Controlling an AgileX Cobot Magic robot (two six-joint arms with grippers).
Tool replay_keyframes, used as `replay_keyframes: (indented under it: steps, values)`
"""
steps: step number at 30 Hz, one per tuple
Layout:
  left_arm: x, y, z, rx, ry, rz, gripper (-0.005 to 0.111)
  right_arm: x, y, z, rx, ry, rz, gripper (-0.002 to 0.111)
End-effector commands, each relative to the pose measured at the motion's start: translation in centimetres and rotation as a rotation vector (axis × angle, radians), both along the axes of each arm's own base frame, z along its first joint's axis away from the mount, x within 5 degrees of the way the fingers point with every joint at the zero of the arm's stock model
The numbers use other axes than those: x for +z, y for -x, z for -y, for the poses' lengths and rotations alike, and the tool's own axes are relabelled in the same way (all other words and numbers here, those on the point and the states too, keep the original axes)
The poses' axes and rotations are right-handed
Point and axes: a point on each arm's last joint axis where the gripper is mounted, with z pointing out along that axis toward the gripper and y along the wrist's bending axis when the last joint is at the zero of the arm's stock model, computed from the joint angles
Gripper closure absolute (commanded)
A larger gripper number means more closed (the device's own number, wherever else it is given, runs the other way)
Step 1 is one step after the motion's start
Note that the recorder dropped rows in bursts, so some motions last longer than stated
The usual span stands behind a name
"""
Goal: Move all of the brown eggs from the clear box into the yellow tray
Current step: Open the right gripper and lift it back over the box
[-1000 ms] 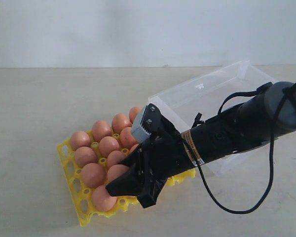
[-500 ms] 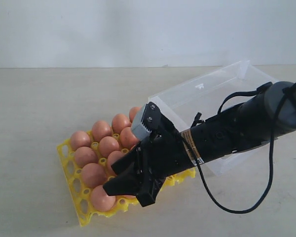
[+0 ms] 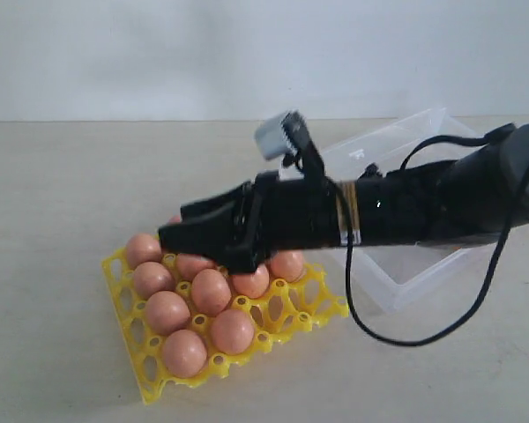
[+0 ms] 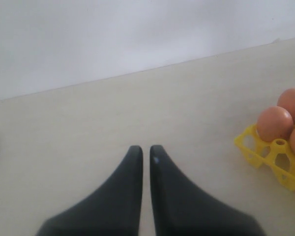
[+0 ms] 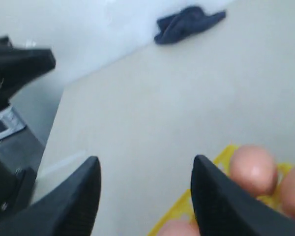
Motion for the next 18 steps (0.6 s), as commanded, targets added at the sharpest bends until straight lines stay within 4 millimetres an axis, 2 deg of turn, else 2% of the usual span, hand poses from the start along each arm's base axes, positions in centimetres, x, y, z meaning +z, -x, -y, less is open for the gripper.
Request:
replay_keyframes:
  steps: [1, 2, 3, 4, 5, 6, 7, 8, 10, 14, 16, 18]
  values:
    - [-0.1, 0.0, 0.0, -0.007, 0.005, 0.0, 0.103, 6.8, -3.2, 4.1, -0.311, -0.075, 0.151, 0.06]
    - [-0.1, 0.0, 0.0, -0.007, 0.005, 0.0, 0.103, 7.9, -3.8, 5.1, -0.392, -0.014, 0.174, 0.06]
    - [-0.1, 0.0, 0.0, -0.007, 0.005, 0.0, 0.103, 9.6, -4.7, 7.1, -0.59, 0.154, 0.169, 0.063]
    - [-0.1, 0.0, 0.0, -0.007, 0.005, 0.0, 0.103, 10.2, -5.1, 8.2, -0.707, 0.278, 0.161, 0.067]
    - [-0.1, 0.0, 0.0, -0.007, 0.005, 0.0, 0.103, 11.1, -5.5, 10.3, -0.907, 0.562, 0.182, 0.075]
    - [-0.1, 0.0, 0.0, -0.007, 0.005, 0.0, 0.103, 11.6, -5.5, 11.4, -1.005, 0.682, 0.183, 0.08]
    - [-0.1, 0.0, 0.0, -0.007, 0.005, 0.0, 0.103, 12.3, -5.4, 13.0, -1.122, 0.889, 0.171, 0.088]
    - [-0.1, 0.0, 0.0, -0.007, 0.005, 0.0, 0.103, 12.5, -5.4, 13.5, -1.136, 0.977, 0.14, 0.091]
    - [-0.1, 0.0, 0.0, -0.007, 0.005, 0.0, 0.103, 12.3, -6.2, 14.3, -1.05, 1.115, -0.071, 0.089]
    - [-0.1, 0.0, 0.0, -0.007, 0.005, 0.0, 0.103, 10.3, -8.4, 13.2, -0.699, 1.233, -0.479, 0.088]
    - [-0.1, 0.0, 0.0, -0.007, 0.005, 0.0, 0.103, 9.0, -9.6, 12.1, -0.597, 1.198, -0.55, 0.088]
    - [-0.1, 0.0, 0.0, -0.007, 0.005, 0.0, 0.103, 8.2, -9.7, 11.5, -0.513, 1.209, -0.531, 0.088]
